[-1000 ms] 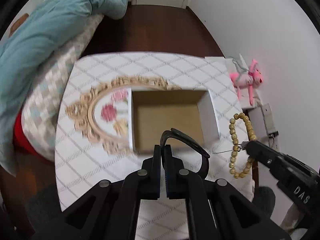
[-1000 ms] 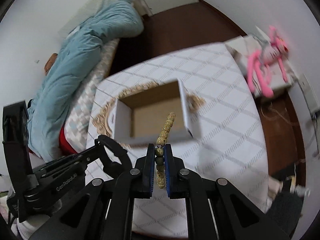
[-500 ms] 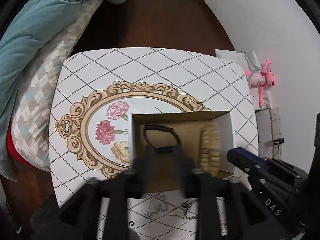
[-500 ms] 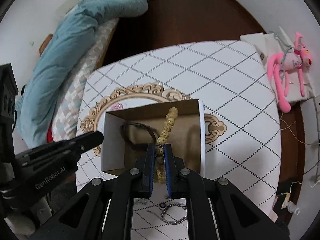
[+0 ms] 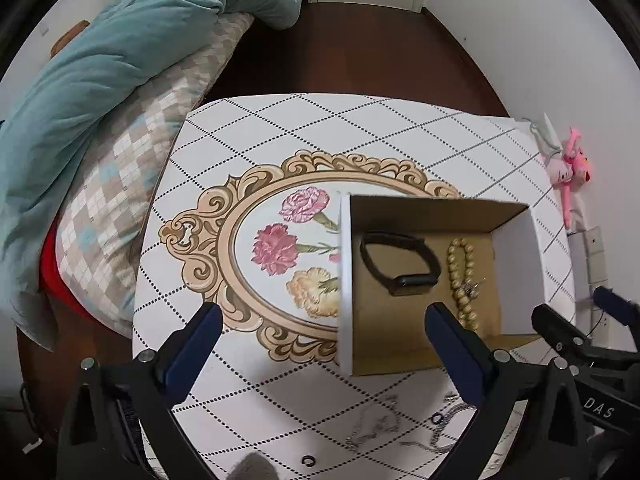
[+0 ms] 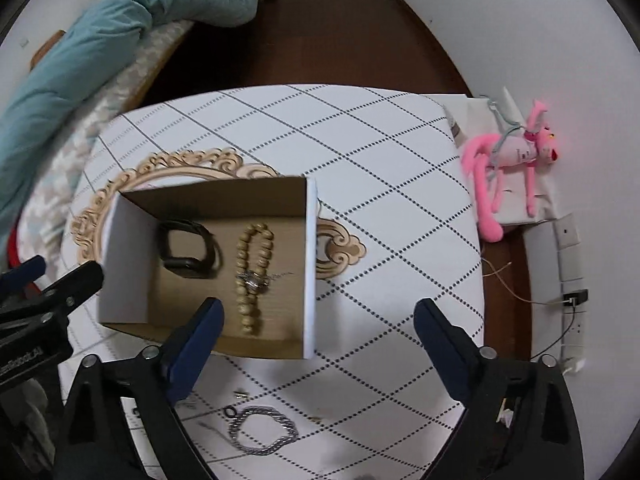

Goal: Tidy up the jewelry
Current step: 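Lift both open tools out of the white box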

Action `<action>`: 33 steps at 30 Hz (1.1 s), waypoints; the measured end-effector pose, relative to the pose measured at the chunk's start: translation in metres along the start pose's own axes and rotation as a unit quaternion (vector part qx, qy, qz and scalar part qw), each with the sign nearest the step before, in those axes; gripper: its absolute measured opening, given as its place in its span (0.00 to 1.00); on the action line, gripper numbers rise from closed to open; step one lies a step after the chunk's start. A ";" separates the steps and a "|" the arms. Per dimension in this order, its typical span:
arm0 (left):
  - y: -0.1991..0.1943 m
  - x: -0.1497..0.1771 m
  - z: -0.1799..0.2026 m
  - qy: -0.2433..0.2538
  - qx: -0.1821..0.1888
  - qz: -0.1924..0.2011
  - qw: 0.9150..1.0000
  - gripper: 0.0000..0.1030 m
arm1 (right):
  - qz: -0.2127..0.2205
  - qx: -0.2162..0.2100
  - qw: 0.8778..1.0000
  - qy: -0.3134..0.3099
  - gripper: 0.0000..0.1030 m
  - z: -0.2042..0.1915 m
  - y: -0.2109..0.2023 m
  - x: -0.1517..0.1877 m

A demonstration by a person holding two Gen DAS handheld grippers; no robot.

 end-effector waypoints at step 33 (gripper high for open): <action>-0.125 0.066 -0.003 -0.001 0.000 0.123 0.992 1.00 | 0.164 0.005 0.986 0.032 0.99 0.002 -0.147 0.077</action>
Point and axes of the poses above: each gripper's, at about its wrist camera, not at the fingertips, and y roughly the way its jaws point, z to its right, x to its underside, the point moved 4 cm from there along y, roughly the way its jaws point, and after that the axes turned 9 degrees about -z, right-handed, at the moved point
